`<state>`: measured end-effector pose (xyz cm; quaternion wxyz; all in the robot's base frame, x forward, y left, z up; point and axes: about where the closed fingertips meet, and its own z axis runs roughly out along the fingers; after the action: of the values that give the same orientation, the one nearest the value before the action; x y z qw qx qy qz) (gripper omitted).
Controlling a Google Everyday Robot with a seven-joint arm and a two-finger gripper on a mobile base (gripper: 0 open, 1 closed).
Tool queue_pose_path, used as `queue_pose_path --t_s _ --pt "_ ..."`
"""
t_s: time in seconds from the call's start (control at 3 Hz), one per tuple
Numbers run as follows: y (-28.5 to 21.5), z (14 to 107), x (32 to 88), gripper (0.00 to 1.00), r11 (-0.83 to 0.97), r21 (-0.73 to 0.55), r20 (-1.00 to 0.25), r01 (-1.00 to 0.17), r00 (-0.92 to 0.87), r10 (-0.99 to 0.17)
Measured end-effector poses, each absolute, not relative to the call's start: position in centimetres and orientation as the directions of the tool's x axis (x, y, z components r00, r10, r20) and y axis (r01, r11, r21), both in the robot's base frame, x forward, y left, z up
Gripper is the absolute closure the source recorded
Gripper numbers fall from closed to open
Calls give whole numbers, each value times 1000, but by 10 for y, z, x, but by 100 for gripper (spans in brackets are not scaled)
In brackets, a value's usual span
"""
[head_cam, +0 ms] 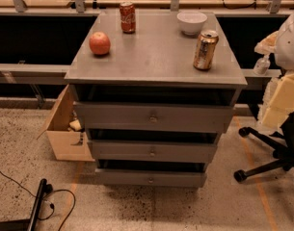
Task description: Pick orange can
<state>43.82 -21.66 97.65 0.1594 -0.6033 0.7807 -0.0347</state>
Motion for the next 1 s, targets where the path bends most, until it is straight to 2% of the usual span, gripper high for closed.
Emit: queue_pose_path --t_s 0.33,0.67,1.0 --pt "-217 977 438 0 270 -247 -207 -931 -221 -953" --pt "-213 974 455 0 320 -251 -307 -913 -239 -921" --pt "-216 950 492 0 462 -189 -521 -866 -310 -795"
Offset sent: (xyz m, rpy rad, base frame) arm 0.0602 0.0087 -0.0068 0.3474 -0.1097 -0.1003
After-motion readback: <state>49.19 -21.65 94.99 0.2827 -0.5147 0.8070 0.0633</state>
